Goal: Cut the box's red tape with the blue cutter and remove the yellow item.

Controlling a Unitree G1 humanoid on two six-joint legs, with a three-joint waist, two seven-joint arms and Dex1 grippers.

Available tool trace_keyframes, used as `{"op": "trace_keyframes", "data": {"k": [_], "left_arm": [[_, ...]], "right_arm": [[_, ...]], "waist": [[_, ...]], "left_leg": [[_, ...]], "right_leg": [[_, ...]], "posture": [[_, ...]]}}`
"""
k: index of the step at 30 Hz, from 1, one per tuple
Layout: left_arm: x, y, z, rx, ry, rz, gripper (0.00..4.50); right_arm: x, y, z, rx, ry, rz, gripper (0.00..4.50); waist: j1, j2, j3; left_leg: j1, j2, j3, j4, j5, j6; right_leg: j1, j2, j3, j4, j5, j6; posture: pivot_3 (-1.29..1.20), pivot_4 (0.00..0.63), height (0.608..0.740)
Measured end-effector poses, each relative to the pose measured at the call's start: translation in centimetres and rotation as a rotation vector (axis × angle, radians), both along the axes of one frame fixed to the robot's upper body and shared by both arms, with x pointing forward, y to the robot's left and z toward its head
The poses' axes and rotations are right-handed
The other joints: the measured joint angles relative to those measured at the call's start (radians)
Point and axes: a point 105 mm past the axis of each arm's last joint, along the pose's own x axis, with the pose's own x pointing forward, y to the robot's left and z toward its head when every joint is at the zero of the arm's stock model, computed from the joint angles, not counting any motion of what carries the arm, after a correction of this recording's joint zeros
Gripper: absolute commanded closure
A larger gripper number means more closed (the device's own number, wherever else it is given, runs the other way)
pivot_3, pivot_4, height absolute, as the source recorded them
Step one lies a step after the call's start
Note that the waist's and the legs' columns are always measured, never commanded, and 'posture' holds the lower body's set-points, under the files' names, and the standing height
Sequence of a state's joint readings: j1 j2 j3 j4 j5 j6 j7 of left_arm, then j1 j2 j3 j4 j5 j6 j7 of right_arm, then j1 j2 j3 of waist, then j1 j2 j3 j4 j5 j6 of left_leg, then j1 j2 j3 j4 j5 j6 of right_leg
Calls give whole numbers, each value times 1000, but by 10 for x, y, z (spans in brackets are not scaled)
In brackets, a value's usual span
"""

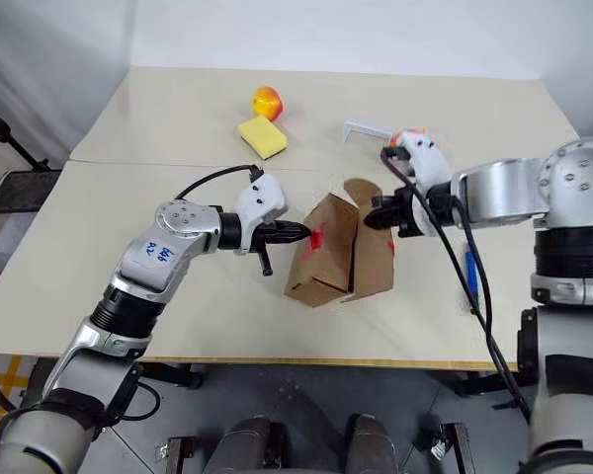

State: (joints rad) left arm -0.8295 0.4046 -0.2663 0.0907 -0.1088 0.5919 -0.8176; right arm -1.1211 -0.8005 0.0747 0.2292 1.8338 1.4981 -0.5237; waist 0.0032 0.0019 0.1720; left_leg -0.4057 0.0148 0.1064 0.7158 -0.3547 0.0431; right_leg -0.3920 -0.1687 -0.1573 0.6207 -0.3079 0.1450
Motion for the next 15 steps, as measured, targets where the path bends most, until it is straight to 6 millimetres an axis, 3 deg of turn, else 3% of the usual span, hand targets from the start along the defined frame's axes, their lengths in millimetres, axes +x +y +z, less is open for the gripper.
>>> {"op": "trace_keyframes", "data": {"k": [3, 11, 15], "left_arm": [[0, 0, -7, -7, 19, 11, 4500], [-4, 2, -18, -1, 59, 7, 4500], [-15, 23, -8, -15, 150, -40, 4500]], "right_arm": [[-7, 9, 12, -24, -41, 30, 4472], [-6, 8, 3, -105, -50, -6, 4472], [0, 10, -4, -160, -49, -67, 4472]], "waist": [[2, -1, 0], [8, -1, 1], [-3, -1, 0]], "left_leg": [[0, 0, -1, -1, 0, 0], [-1, 1, 0, -1, 0, 0], [0, 2, 0, -2, 0, 0]], "right_leg": [[0, 0, -1, 0, 0, 0], [0, 0, -1, -1, 0, 0], [-1, 0, -2, 0, 0, -1]], "posture": [[0, 150, 740], [0, 150, 740], [0, 150, 740]]}}
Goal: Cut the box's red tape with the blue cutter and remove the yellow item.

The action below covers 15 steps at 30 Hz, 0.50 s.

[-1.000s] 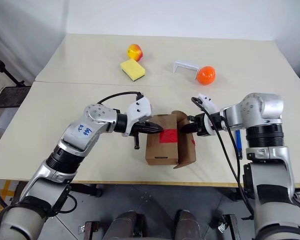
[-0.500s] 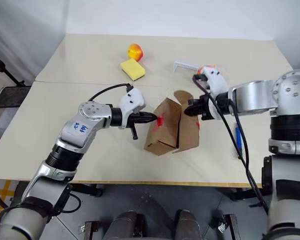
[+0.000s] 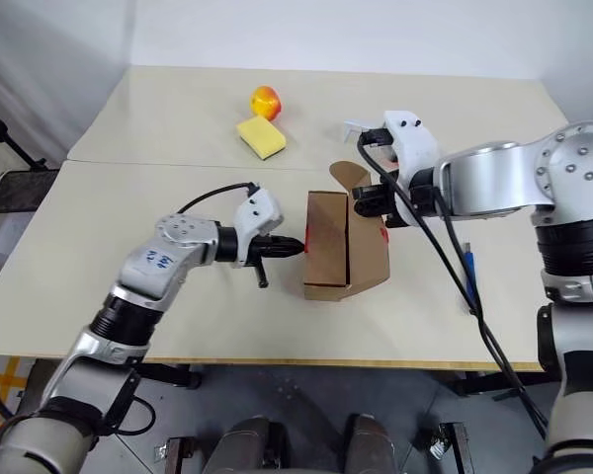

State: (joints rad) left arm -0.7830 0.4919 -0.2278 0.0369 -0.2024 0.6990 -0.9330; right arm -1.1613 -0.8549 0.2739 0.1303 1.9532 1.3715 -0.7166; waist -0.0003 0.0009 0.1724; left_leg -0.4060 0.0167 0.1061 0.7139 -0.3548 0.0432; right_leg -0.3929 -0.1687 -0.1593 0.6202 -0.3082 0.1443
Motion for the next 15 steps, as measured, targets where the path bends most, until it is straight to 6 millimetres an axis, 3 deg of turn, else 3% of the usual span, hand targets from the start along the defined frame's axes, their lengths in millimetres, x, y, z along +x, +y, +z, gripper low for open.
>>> {"op": "trace_keyframes", "data": {"k": [4, 9, 11, 15], "left_arm": [[-1, 13, 31, -94, 14, -6, 4500], [4, 0, 73, -176, -109, -43, 4500], [7, -17, 73, -152, -160, -81, 4500], [11, -34, 37, -21, -156, -138, 4500]], "right_arm": [[6, -3, -6, -18, 26, -44, 4472], [7, 5, -4, -29, 25, -29, 4472], [7, 6, -4, -29, 26, -26, 4472], [7, 7, -4, -31, 25, -27, 4472]], "waist": [[-2, 0, 0], [3, 0, 0], [3, 0, 0], [-3, 0, 0]], "left_leg": [[0, 1, 0, 0, 0, 0], [0, 2, -2, 1, 0, 0], [0, -1, -1, 1, 0, 0], [0, -1, 1, -1, 0, 0]], "right_leg": [[0, 0, 0, 0, 0, 0], [1, 0, 0, 0, 0, 0], [1, 0, 0, 0, 0, 0], [-1, 0, 0, 0, 0, 0]], "posture": [[0, 150, 740], [0, 150, 740], [0, 150, 740], [0, 150, 740]]}}
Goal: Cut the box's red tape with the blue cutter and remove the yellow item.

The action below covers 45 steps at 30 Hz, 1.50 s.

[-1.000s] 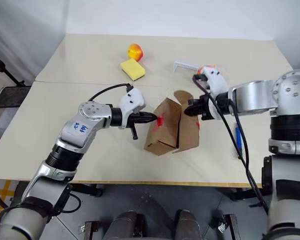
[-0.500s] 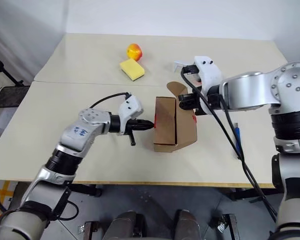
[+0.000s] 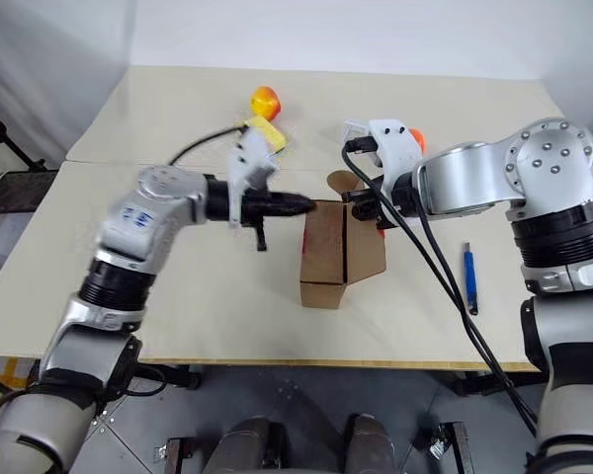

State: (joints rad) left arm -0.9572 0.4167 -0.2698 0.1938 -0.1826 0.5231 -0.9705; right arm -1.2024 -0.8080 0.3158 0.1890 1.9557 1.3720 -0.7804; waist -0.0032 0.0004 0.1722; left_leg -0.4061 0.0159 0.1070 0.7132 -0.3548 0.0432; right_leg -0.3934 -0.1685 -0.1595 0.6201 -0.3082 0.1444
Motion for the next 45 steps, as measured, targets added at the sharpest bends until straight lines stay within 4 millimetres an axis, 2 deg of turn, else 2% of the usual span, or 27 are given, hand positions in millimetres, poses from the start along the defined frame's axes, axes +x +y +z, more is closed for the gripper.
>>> {"op": "trace_keyframes", "data": {"k": [1, 8, 14, 18, 21, 25, 29, 32, 34, 41, 44, 45], "left_arm": [[1, -1, -5, 17, -5, -4, 4500], [13, -7, -1, 153, -189, -67, 4500], [13, -2, -2, 301, -298, -166, 4500], [13, -1, -3, 319, -329, -186, 4500], [13, 8, -5, 342, -332, -178, 4500], [10, 30, -10, 364, -315, -131, 4500], [11, 56, -21, 419, -250, -50, 4500], [5, 68, -68, 467, -79, -22, 4500], [4, 62, -70, 446, -77, -22, 4500], [10, 54, -70, 403, -77, 20, 4500], [11, 52, -69, 390, -73, 34, 4500], [12, 52, -69, 385, -68, 42, 4500]], "right_arm": [[0, 0, 0, 0, 0, -1, 4472], [0, -1, 0, -4, -4, -2, 4472], [-2, 2, 1, -2, -10, 19, 4472], [-4, 4, 2, 3, -12, 33, 4472], [-5, -2, 4, 1, -16, 30, 4472], [-6, -26, 4, -42, -10, -24, 4472], [-6, -40, -8, -81, 32, -67, 4472], [-7, -40, -20, -84, 69, -57, 4472], [-5, -41, -34, -95, 102, -67, 4472], [-1, -36, -70, -119, 136, -56, 4472], [3, -35, -73, -147, 66, -34, 4472], [5, -35, -70, -151, 31, -26, 4288]], "waist": [[-2, 0, 0], [2, 0, 0], [-1, 0, 0], [-2, 0, 0], [-1, 0, 0], [-3, 0, -1], [2, 1, -1], [15, 1, 0], [29, -3, 2], [31, -3, 2], [29, -3, 2], [28, -2, 2]], "left_leg": [[0, 0, 1, -1, 0, 0], [0, 1, 2, 1, 0, 0], [1, 1, 2, 0, 0, 0], [1, 2, 2, 0, 0, 0], [2, 5, 2, 0, 0, 0], [3, 7, 4, 0, 0, 0], [3, 7, 5, 1, 0, 0], [-1, 6, 4, 3, 0, 1], [-4, 5, 2, 5, -1, 1], [-4, 0, 1, 4, -1, 2], [-4, 0, 1, 4, -1, 1], [-4, 0, 1, 4, -1, 1]], "right_leg": [[-1, 0, 0, 0, 0, 0], [0, 0, 1, 0, 0, 0], [0, 0, 0, 0, 0, 0], [0, 0, 0, 0, 0, 0], [0, 0, 1, 0, 0, 0], [0, 0, 1, 0, 0, 0], [0, 0, 1, 0, 0, 0], [-1, -1, 1, -1, 0, 0], [-1, -1, 0, 0, 0, 0], [-1, -2, 0, -1, 0, 0], [-1, -2, 0, -1, 0, 0], [-1, -2, 0, -1, 0, 0]], "posture": [[0, 150, 740], [0, 150, 740], [0, 150, 740], [0, 150, 740], [0, 150, 740], [0, 150, 740], [0, 150, 740], [0, 150, 740], [0, 150, 740], [0, 150, 740], [0, 150, 740], [0, 150, 740]]}}
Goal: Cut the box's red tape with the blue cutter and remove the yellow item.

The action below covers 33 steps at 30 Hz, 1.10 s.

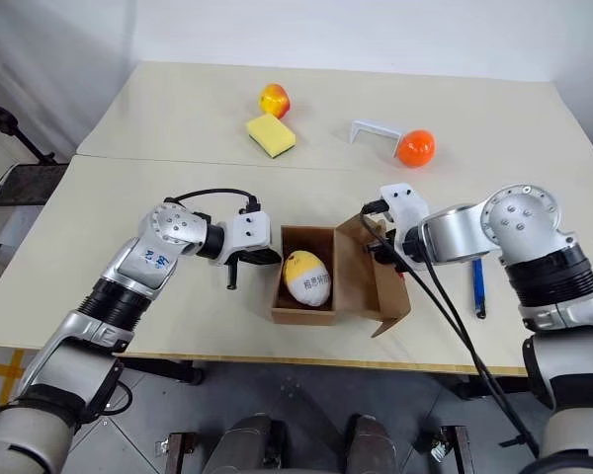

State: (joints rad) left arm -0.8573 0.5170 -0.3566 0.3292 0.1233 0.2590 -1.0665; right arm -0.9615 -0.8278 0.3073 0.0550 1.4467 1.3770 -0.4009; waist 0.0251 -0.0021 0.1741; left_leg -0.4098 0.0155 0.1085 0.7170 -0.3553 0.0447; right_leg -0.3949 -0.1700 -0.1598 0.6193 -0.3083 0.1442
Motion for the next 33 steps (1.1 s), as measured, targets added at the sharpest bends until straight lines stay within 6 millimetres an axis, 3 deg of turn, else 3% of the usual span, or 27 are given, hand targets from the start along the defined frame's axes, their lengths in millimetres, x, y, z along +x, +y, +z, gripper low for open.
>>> {"op": "trace_keyframes", "data": {"k": [2, 5, 9, 14, 18, 22, 25, 27, 30, 33], "left_arm": [[1, 0, 0, -21, 23, 24, 4500], [2, 4, 1, -46, 62, 66, 3910], [4, 6, 4, -71, 82, 88, 2752], [19, 22, 35, -127, 30, 166, 1272], [30, 34, 62, -158, -38, 213, 93], [31, 25, 90, -215, -94, 176, 35], [16, -4, 106, -284, -98, 53, 35], [-3, -26, 103, -287, -64, -62, 35], [-41, -56, 74, -225, 68, -247, 35], [-57, -59, 44, -127, 169, -311, 35]], "right_arm": [[1, -2, 2, 9, -34, 9, 3920], [-1, 0, 1, 51, -45, 51, 2912], [0, 1, 10, 81, -87, 78, 1567], [-2, -21, 29, 41, -152, 82, 0], [-8, -35, 47, 12, -198, 100, 0], [-17, -45, 57, -23, -221, 139, 0], [-25, -58, 62, -41, -248, 156, 0], [-28, -60, 66, -36, -264, 176, 0], [-37, -65, 74, -36, -286, 208, 0], [-46, -68, 79, -35, -302, 237, 0]], "waist": [[0, 0, 0], [-3, 0, 0], [-4, 0, 0], [-1, 0, 0], [-2, 0, 0], [1, 0, 0], [3, 0, 0], [1, 0, 0], [-1, 0, 0], [-3, 0, 0]], "left_leg": [[0, 0, 0, 0, 0, 0], [0, 0, 1, -1, 0, 0], [0, 0, 1, -1, 0, 0], [0, -1, 1, -1, 0, 0], [1, -1, 2, -2, 0, 0], [0, -1, 4, -2, 0, 0], [-1, -2, 6, -2, 0, 0], [-1, -2, 8, -2, 0, 0], [1, -1, 8, -3, 0, 0], [2, 0, 8, -2, 0, -1]], "right_leg": [[0, 0, 0, 0, 0, 0], [0, 0, 0, 0, 0, 0], [-1, 0, 0, 0, 0, 0], [-1, 0, 0, 0, 0, 0], [-1, 0, 0, 0, 0, 0], [-1, 0, 0, 0, 0, 0], [-1, 0, 0, -1, 0, 0], [-1, 0, 0, -1, 0, 0], [-1, 0, 0, -1, 0, 0], [-1, 1, 1, -2, 0, 0]], "posture": [[0, 150, 740], [0, 150, 740], [0, 150, 740], [0, 150, 740], [0, 150, 740], [0, 150, 740], [0, 150, 740], [0, 150, 740], [0, 150, 740], [0, 150, 740]]}}
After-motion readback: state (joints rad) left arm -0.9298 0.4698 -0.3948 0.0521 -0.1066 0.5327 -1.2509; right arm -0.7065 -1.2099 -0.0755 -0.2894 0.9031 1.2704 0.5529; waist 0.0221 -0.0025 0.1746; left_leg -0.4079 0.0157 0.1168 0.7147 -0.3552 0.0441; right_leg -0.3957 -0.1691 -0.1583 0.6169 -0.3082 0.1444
